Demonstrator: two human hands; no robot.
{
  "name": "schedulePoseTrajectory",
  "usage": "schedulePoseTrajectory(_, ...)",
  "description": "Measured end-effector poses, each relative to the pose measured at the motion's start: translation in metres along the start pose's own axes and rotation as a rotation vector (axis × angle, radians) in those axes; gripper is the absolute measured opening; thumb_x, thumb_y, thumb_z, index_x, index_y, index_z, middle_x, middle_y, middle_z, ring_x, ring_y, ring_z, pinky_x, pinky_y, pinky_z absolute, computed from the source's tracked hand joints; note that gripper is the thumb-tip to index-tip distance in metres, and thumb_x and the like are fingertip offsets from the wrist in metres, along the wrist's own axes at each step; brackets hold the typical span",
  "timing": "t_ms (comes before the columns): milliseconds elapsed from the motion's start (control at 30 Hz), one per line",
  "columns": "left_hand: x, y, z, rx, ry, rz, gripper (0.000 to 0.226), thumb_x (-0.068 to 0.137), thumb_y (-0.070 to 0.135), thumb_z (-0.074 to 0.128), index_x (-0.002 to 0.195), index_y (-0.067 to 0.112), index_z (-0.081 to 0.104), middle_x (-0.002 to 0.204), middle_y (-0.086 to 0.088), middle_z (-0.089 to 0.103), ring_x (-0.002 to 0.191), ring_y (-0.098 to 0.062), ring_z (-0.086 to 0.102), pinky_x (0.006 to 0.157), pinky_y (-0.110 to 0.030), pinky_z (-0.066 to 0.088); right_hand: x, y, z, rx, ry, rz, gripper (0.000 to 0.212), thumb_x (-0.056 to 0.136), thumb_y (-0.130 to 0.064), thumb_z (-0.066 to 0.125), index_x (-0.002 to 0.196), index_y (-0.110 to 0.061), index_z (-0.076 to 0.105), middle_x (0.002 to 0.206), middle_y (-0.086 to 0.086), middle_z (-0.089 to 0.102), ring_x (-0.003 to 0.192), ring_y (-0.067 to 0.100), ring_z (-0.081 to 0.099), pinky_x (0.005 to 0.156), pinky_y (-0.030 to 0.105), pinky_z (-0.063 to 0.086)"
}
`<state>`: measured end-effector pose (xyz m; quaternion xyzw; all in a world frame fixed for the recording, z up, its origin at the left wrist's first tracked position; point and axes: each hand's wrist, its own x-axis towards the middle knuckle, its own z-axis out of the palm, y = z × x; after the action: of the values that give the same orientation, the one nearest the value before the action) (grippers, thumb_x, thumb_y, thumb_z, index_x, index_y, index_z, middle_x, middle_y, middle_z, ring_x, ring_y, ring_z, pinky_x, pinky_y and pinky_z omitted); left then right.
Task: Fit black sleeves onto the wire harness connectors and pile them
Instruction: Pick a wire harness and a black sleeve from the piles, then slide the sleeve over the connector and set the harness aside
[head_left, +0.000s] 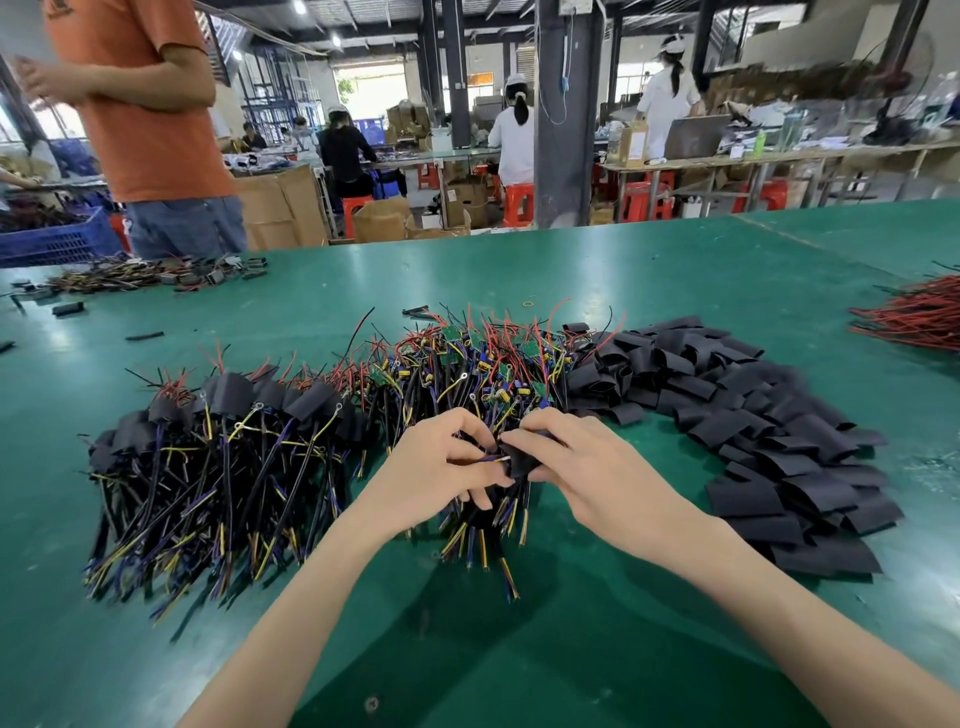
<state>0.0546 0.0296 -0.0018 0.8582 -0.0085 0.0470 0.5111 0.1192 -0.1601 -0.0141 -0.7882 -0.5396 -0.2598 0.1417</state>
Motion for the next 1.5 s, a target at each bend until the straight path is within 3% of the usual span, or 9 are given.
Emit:
schedulePoseTrajectory(300, -0.001, 0.005, -0.002, -0.017, 0.054, -0.019, 0.015, 0.079, 0.01, 0.074, 0.084, 0.008, 0.06, 0.069, -0.004, 0.072, 0.051, -0.014, 0.065, 0.045, -0.018, 0.043, -0.001, 0.002, 0.006, 0.065, 0.0, 0.087, 0.049, 0.083, -0.009, 0.068, 0.129, -0.011, 0.052, 0.124, 0.006, 0.053, 0.102, 0.023, 0.057, 0.085, 0.035, 0.047)
schedulePoseTrajectory(467, 0.0, 0.005, -0.033, 0.131, 0.741, 0.231, 0.01, 0.09, 0.011, 0.061, 0.1, 0.008, 0.06, 0.081, -0.001, 0.072, 0.06, -0.005, 0.067, 0.051, -0.02, 0.053, -0.003, 0.023, 0.008, -0.111, 0.097, 0.428, 0.066, 0.083, -0.016, 0.067, 0.141, -0.007, 0.036, 0.14, 0.012, 0.042, 0.121, 0.032, 0.047, 0.1, 0.042, 0.039)
schedulePoseTrajectory(600, -0.001, -0.024, -0.072, 0.601, 1.065, 0.103, 0.034, 0.094, 0.006, 0.053, 0.128, 0.005, 0.051, 0.102, -0.022, 0.07, 0.088, -0.038, 0.067, 0.079, -0.046, 0.05, -0.014, 0.049, 0.013, -0.274, -0.09, 0.723, 0.068, 0.088, -0.019, 0.056, 0.146, -0.012, 0.021, 0.146, 0.008, 0.029, 0.125, 0.029, 0.038, 0.102, 0.038, 0.032)
schedulePoseTrajectory(733, 0.0, -0.051, -0.086, 0.771, 0.89, -0.218, 0.037, 0.083, -0.01, 0.051, 0.119, -0.006, 0.057, 0.121, -0.029, 0.058, 0.12, -0.04, 0.049, 0.095, -0.049, 0.042, -0.022, 0.064, 0.017, -0.308, -0.259, 0.799, 0.061, 0.087, -0.022, 0.055, 0.141, -0.017, 0.026, 0.14, 0.005, 0.033, 0.12, 0.028, 0.041, 0.097, 0.037, 0.036)
schedulePoseTrajectory(833, 0.001, -0.053, -0.082, 0.839, 0.872, -0.293, 0.043, 0.079, -0.007, 0.055, 0.122, -0.011, 0.053, 0.136, -0.029, 0.045, 0.132, -0.039, 0.033, 0.108, -0.047, 0.027, -0.024, 0.065, 0.023, -0.327, -0.345, 0.795, 0.052, 0.088, -0.025, 0.052, 0.136, -0.02, 0.033, 0.137, 0.004, 0.037, 0.118, 0.029, 0.043, 0.095, 0.037, 0.036)
schedulePoseTrajectory(967, 0.012, -0.03, -0.06, 0.816, 0.982, -0.031, 0.041, 0.077, -0.003, 0.055, 0.118, 0.001, 0.059, 0.122, -0.021, 0.055, 0.114, -0.037, 0.044, 0.095, -0.046, 0.034, -0.025, 0.069, 0.027, -0.388, -0.381, 0.892, 0.053, 0.087, -0.03, 0.052, 0.136, -0.021, 0.033, 0.143, 0.006, 0.033, 0.128, 0.033, 0.033, 0.103, 0.044, 0.029)
schedulePoseTrajectory(1100, 0.054, -0.009, -0.027, 0.673, 0.716, 0.115, 0.025, 0.088, 0.006, 0.051, 0.109, 0.01, 0.066, 0.109, -0.008, 0.064, 0.106, -0.025, 0.051, 0.094, -0.036, 0.036, -0.028, 0.076, 0.027, -0.37, -0.402, 0.986, 0.052, 0.093, -0.034, 0.044, 0.141, -0.022, 0.027, 0.146, 0.007, 0.029, 0.13, 0.036, 0.03, 0.104, 0.05, 0.026)
schedulePoseTrajectory(1300, 0.12, -0.007, -0.014, 0.701, 0.564, -0.047, 0.026, 0.096, 0.024, 0.047, 0.101, 0.007, 0.065, 0.099, -0.009, 0.067, 0.098, -0.029, 0.059, 0.086, -0.039, 0.047, -0.026, 0.079, 0.022, -0.294, -0.367, 0.927, 0.037, 0.09, -0.027, 0.047, 0.126, -0.018, 0.041, 0.125, 0.007, 0.048, 0.117, 0.03, 0.043, 0.092, 0.041, 0.037)
schedulePoseTrajectory(1500, 0.156, -0.012, -0.02, 0.878, 0.451, -0.206, 0.037, 0.093, 0.041, 0.052, 0.113, 0.012, 0.064, 0.12, -0.015, 0.059, 0.116, -0.034, 0.049, 0.095, -0.043, 0.04, -0.021, 0.072, 0.021, -0.212, -0.423, 0.805, 0.059, 0.083, -0.024, 0.051, 0.139, -0.017, 0.033, 0.127, 0.009, 0.047, 0.117, 0.031, 0.04, 0.093, 0.037, 0.035)
